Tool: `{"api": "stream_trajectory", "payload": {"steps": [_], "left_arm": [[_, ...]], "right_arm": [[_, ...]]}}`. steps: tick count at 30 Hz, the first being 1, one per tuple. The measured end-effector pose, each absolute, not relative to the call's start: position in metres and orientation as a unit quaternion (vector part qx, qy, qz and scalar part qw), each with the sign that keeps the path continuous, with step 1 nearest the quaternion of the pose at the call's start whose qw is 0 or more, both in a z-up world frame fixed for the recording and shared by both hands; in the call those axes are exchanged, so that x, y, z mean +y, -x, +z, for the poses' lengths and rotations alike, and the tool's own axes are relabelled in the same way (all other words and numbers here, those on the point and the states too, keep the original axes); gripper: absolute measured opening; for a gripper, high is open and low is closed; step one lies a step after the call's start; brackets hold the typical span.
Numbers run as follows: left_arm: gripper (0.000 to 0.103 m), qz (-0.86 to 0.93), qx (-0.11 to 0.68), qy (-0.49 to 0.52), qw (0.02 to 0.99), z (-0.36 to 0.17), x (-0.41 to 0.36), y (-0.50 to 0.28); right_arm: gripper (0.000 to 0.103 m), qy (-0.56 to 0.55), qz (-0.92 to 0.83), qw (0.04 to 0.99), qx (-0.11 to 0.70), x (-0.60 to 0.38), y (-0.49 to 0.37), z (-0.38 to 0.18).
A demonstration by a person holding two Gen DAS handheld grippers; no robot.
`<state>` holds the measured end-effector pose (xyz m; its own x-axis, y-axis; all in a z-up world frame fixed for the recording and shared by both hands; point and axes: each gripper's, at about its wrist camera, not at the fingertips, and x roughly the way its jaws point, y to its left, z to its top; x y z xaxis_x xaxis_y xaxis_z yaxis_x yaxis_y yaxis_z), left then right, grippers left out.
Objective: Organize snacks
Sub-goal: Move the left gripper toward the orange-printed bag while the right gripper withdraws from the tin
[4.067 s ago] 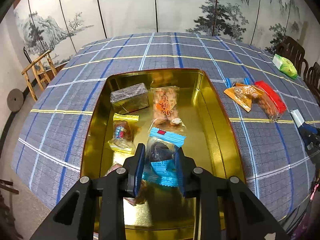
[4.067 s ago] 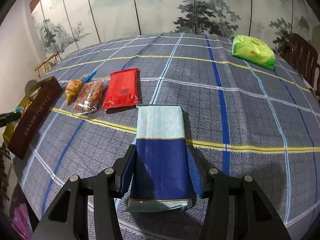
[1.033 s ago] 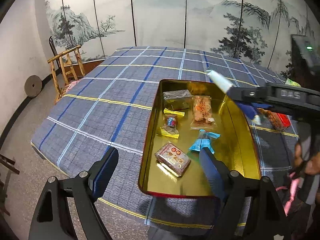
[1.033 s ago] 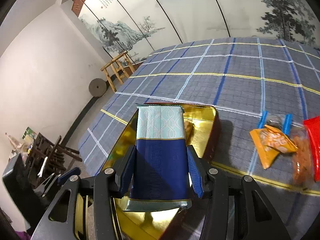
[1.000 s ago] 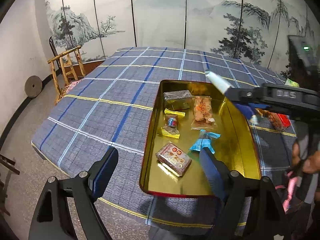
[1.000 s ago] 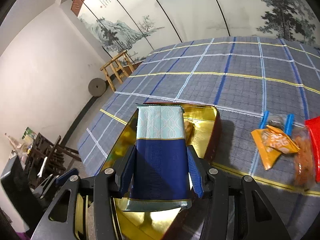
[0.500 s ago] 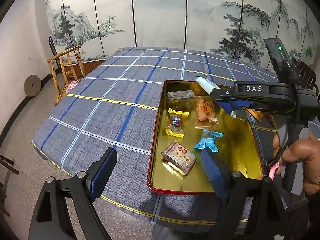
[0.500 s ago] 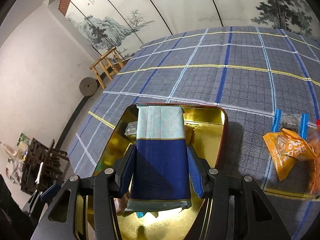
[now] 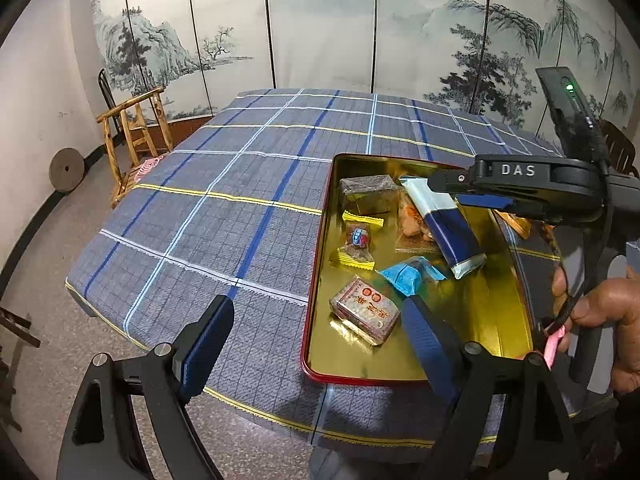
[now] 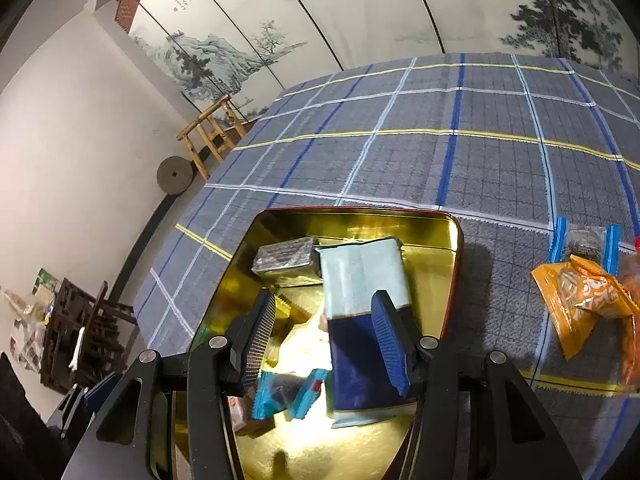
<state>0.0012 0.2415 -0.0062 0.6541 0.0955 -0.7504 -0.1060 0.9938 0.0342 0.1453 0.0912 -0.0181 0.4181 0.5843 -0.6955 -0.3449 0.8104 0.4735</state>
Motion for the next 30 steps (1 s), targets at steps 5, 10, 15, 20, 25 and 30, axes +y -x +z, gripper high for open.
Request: {"api": "stream_trajectory", "payload": {"steps": [5, 10, 15, 20, 25, 30], "left_arm": [[0.083, 0.056, 0.413, 0.001, 0.909, -0.006, 0.239, 0.001], [0.083, 0.056, 0.411, -0.01, 0.91, -0.003, 0.23, 0.003], [0.083, 0.052, 0.41, -0.018, 0.91, 0.0, 0.221, 0.003], [0.083, 0.042, 0.407, -0.035, 0.912, 0.003, 0.201, 0.003], [0.083, 0.029, 0.403, -0.058, 0.913, 0.007, 0.178, 0.002], [0.083, 0.014, 0.402, -0.078, 0.912, 0.01, 0.152, -0.001]], "right_arm": [[0.052, -0.144, 0.294, 0.834, 0.443, 0.081, -0.131, -0.011], [0.055, -0.14, 0.296, 0.846, 0.421, 0.06, -0.109, -0.003], [0.057, -0.118, 0.273, 0.868, 0.397, 0.016, -0.079, -0.002], [0.058, -0.109, 0.223, 0.886, 0.393, -0.043, -0.057, -0.012], [0.06, -0.09, 0.147, 0.901, 0.398, -0.106, -0.048, -0.025], [0.068, -0.082, 0.085, 0.911, 0.395, -0.155, -0.043, -0.028]]}}
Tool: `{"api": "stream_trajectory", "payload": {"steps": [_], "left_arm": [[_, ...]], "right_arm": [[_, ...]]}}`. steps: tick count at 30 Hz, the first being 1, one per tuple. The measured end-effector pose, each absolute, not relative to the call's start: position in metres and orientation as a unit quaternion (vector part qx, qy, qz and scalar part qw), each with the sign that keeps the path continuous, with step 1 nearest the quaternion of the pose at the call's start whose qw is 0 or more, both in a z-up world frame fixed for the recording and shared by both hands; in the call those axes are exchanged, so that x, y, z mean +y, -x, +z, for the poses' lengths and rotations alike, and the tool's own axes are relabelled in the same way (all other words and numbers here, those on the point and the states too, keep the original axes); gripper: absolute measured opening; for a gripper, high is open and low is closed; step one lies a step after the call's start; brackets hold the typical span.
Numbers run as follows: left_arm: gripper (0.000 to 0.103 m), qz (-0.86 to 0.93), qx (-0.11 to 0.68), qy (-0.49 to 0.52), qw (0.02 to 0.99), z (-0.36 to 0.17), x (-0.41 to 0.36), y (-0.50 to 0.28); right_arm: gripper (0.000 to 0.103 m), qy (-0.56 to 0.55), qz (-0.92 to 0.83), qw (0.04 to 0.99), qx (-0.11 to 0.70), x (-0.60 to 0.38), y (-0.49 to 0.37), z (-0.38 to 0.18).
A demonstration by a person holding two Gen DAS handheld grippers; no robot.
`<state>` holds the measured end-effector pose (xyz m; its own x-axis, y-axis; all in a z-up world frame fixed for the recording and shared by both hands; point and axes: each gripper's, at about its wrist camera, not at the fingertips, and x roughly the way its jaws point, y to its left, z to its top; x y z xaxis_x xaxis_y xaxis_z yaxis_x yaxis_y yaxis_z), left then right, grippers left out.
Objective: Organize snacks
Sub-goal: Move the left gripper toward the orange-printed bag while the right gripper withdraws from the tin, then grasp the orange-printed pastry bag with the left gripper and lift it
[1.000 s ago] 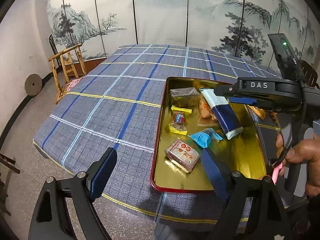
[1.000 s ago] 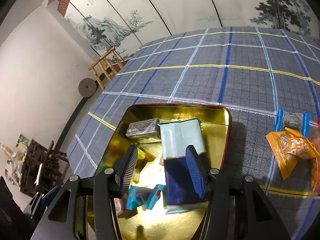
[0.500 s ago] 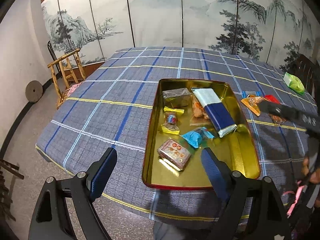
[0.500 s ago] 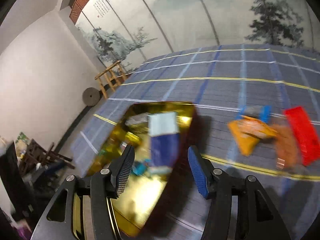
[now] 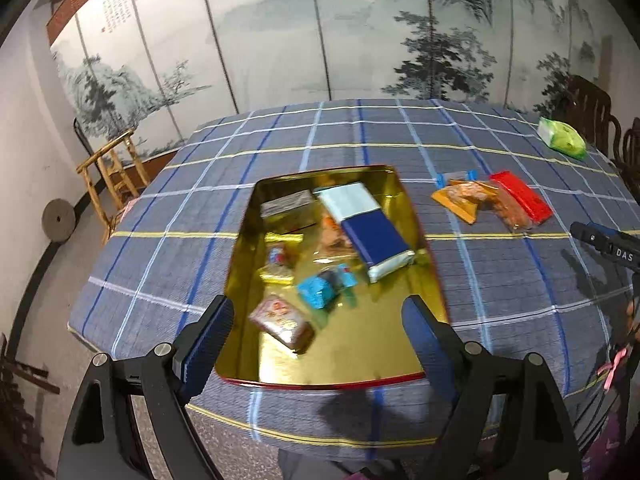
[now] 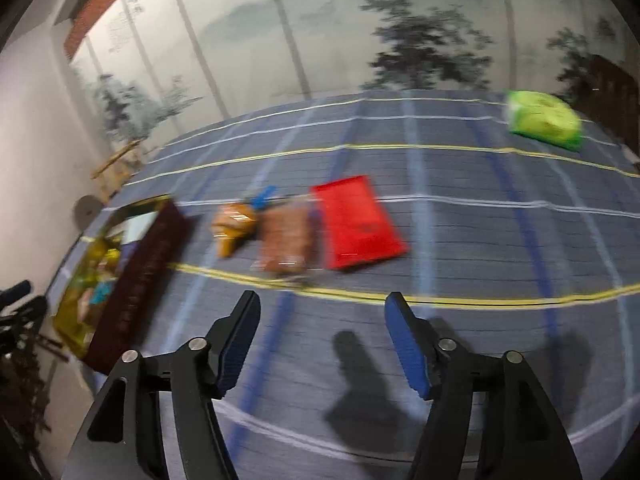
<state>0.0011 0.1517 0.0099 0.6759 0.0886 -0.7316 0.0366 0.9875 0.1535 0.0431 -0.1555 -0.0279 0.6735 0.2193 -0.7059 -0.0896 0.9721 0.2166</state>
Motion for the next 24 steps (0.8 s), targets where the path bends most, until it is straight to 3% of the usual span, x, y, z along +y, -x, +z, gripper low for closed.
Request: {"api": "stream_trajectory", "payload": {"steps": [7, 17, 24], "left_arm": [[0.083, -0.017, 0.405, -0.099, 0.909, 0.013, 0.119, -0.005], [0.083, -0.099, 0.444, -0.051, 0.889, 0.016, 0.069, -0.049], [0.083, -0.116, 0.453, -0.073, 0.881, 0.0, 0.029, -0.101]], "right_arm": [[0.079, -0.099, 0.036, 0.91, 0.401, -0.209, -0.043, -0.041], [0.079, -0.117, 0.028, 0.908, 0.402, -0.239, -0.045, -0.055], [0.08, -0.132, 0.056, 0.907, 0.396, -0.239, -0.044, -0.057]]}}
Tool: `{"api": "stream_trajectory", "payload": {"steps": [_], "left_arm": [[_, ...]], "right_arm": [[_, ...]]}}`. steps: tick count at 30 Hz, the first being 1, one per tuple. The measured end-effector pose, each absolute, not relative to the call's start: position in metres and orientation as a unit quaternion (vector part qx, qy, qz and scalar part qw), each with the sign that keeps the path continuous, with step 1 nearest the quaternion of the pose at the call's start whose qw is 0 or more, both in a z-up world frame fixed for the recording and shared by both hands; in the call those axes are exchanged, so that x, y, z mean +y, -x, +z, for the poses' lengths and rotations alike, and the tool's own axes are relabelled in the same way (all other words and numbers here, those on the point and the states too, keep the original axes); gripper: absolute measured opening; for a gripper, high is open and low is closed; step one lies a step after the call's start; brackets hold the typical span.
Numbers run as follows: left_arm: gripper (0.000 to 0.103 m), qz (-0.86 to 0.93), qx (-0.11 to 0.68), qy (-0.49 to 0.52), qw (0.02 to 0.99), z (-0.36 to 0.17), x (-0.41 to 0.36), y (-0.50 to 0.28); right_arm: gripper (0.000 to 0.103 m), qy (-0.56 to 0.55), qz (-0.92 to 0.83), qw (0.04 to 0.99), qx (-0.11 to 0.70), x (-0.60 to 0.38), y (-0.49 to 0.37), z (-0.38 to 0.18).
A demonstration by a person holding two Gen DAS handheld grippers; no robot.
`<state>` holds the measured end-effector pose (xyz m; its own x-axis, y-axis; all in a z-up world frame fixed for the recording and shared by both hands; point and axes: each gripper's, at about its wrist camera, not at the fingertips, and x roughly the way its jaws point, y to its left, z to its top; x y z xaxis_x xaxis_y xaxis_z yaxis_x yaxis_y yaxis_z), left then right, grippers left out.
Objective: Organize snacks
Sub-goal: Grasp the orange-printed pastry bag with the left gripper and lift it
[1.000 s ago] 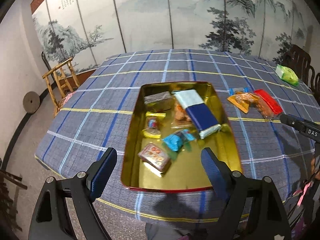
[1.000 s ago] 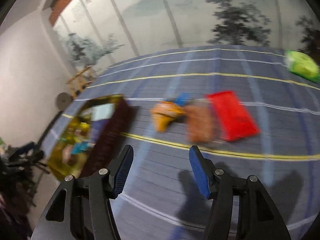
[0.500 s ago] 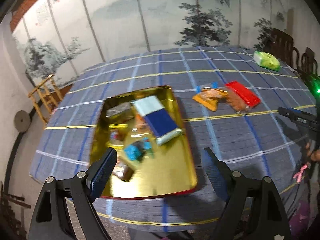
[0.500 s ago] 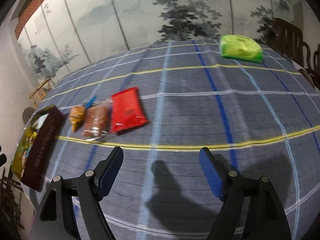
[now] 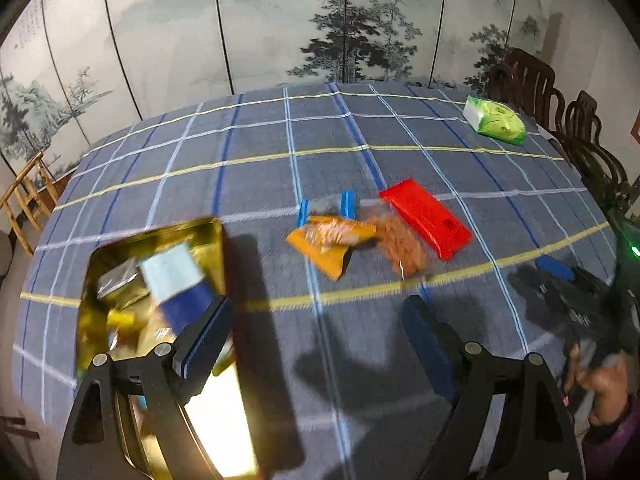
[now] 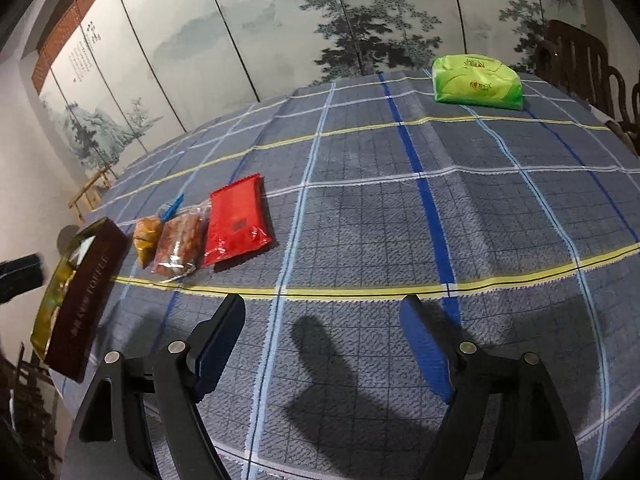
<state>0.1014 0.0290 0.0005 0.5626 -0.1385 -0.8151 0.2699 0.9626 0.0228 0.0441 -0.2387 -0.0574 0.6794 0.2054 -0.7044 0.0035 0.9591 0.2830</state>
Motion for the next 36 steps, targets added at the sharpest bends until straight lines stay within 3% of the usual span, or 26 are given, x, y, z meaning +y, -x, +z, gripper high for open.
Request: {"api": "stream_trajectory", "payload": {"steps": [18, 23, 25, 36], "left_arm": [[0.079, -0.113, 0.522, -0.106, 0.839, -0.07, -0.002, -0.202], [0.038, -0.122, 0.535, -0.077, 0.832, -0.08, 0.001, -0.206], [0.008, -0.123, 0.536, -0.079, 0.831, -0.079, 0.001, -0.204], [0.007, -0.152, 0.487, -0.003, 0.86, -0.027, 0.016, -0.1]], "right_arm": [[0.084, -0.166, 0.104, 0.905, 0.377, -0.244, -0.039, -0.056], [0.085, -0.18, 0.103, 0.901, 0.382, -0.248, -0.041, -0.058], [0.085, -0.183, 0.103, 0.899, 0.384, -0.249, -0.043, -0.059], [0.085, -0.171, 0.089, 0.899, 0.392, -0.245, -0.047, -0.06]]}}
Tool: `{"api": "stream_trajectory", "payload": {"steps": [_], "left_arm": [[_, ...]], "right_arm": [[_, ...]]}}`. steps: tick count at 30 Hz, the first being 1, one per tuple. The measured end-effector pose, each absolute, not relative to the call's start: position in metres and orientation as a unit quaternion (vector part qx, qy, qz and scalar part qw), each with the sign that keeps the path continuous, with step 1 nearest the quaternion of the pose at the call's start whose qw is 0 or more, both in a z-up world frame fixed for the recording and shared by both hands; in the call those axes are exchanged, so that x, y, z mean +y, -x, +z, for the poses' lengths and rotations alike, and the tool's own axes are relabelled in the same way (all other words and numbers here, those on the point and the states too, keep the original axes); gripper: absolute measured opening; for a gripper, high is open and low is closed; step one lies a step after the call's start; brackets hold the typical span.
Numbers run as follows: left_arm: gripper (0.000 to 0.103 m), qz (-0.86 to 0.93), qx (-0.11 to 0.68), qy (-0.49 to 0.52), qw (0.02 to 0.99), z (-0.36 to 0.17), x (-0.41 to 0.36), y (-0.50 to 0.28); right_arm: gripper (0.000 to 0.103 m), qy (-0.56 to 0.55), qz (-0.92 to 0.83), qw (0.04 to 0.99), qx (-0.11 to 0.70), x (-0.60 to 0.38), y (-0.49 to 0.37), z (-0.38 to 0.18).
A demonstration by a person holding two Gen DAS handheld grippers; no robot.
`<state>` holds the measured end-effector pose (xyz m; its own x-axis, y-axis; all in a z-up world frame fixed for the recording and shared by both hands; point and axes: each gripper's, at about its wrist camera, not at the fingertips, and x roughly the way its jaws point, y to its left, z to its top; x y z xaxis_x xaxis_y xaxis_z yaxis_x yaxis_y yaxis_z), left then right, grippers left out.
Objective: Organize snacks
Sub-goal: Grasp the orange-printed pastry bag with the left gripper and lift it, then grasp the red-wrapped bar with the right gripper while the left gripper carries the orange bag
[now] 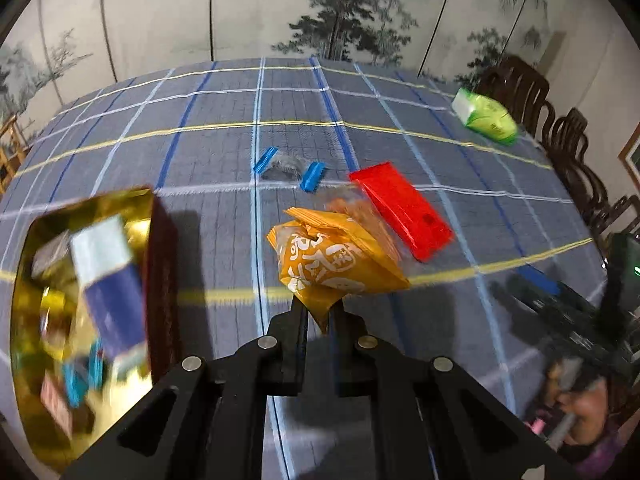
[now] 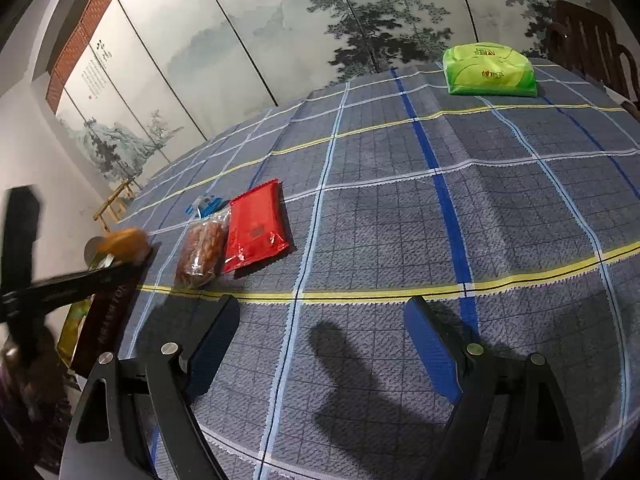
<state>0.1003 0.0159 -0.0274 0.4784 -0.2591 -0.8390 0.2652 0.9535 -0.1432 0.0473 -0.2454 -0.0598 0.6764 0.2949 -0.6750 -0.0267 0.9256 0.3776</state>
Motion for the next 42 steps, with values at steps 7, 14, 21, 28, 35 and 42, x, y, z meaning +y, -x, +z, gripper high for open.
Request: {"api": "stream_trajectory", "payload": {"steps": [7, 14, 21, 28, 35, 42], "left_arm": [[0.007, -0.153, 0.474, 0.005, 0.867, -0.006, 0.031, -0.052], [0.007, -0.149, 0.465, 0.001, 0.873, 0.007, 0.041, -0.033], [0.007, -0.146, 0.455, 0.009, 0.879, 0.02, 0.05, -0.026], [0.008, -0.14, 0.448, 0.013, 0.883, 0.027, 0.058, -0.027], [0.007, -0.136, 0.446, 0.015, 0.885, 0.028, 0.062, -0.029], [0.007, -0.135, 0.447, 0.02, 0.884, 0.025, 0.067, -0.03]], "right_arm": [[0.086, -0.161, 0.085, 0.901, 0.393, -0.243, -0.046, -0.06], [0.086, -0.148, 0.11, 0.902, 0.391, -0.235, -0.05, -0.052], [0.082, -0.071, 0.161, 0.896, 0.408, -0.191, -0.101, -0.044], [0.08, -0.023, 0.176, 0.881, 0.438, -0.166, -0.143, -0.054], [0.063, 0.049, 0.168, 0.874, 0.453, -0.148, -0.16, -0.057], [0.046, 0.095, 0.155, 0.871, 0.457, -0.149, -0.149, -0.057]]}}
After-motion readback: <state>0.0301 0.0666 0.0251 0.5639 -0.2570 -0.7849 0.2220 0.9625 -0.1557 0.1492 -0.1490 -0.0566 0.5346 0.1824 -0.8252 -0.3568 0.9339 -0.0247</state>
